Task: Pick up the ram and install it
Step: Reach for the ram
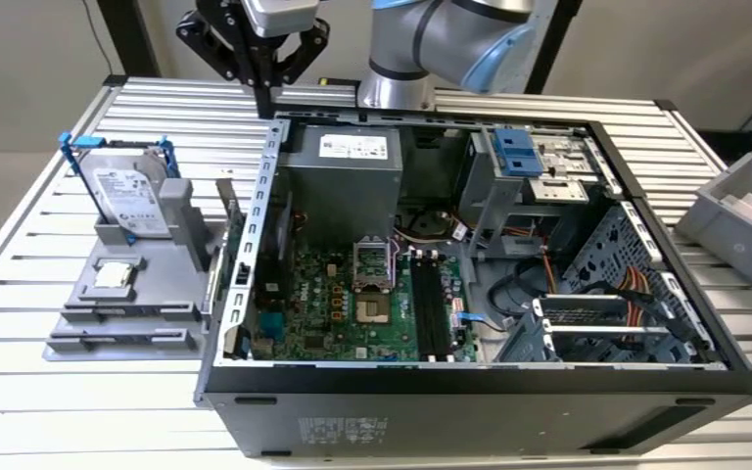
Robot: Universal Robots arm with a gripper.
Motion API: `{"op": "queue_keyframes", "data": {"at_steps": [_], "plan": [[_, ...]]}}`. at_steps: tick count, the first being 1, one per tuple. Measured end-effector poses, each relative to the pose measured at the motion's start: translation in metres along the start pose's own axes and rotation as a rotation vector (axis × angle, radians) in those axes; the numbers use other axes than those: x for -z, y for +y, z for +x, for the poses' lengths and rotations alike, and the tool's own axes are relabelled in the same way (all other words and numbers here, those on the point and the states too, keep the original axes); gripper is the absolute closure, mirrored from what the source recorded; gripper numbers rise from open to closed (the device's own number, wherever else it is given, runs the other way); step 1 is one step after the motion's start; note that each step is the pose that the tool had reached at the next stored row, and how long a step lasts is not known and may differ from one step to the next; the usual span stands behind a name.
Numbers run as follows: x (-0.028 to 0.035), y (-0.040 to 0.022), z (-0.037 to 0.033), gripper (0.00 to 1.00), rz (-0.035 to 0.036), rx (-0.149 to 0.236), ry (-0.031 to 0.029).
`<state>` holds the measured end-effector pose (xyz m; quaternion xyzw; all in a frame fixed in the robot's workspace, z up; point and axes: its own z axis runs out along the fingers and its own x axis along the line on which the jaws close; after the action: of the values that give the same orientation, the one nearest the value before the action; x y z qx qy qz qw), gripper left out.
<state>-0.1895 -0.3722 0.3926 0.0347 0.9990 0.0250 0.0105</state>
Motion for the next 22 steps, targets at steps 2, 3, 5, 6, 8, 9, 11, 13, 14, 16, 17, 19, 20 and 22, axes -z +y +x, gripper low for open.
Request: {"op": "queue_keyframes", "data": {"at_steps": [2,3,5,6,8,9,11,13,14,16,17,19,20,22], "plan": [[0.0001,-0.0001,0.0034,1.00,0.0000,0.000,0.0001],[0.0001,-0.0001,0.0052,1.00,0.0000,0.000,0.0001],[0.0001,-0.0001,0.0090,1.00,-0.0001,0.000,0.0001],[0.0002,-0.0001,0.0110,1.00,-0.0001,0.000,0.0002],[0.0003,0.0000,0.0141,1.00,0.0000,0.000,0.0003],[0.0003,0.0000,0.0157,1.00,0.0000,0.000,0.0003],[0.0004,0.0001,0.0192,1.00,0.0000,0.000,0.0003],[0.0004,0.0001,0.0228,1.00,0.0000,0.000,0.0003],[0.0004,0.0000,0.0249,1.00,0.0000,0.000,0.0003],[0.0005,-0.0001,0.0284,1.00,0.0000,0.000,0.0004],[0.0006,-0.0001,0.0300,1.00,0.0000,0.000,0.0003],[0.0006,-0.0003,0.0329,1.00,-0.0001,0.000,0.0003],[0.0006,-0.0004,0.0346,1.00,-0.0001,0.000,0.0003],[0.0007,-0.0006,0.0382,1.00,-0.0001,0.000,0.0004]]}}
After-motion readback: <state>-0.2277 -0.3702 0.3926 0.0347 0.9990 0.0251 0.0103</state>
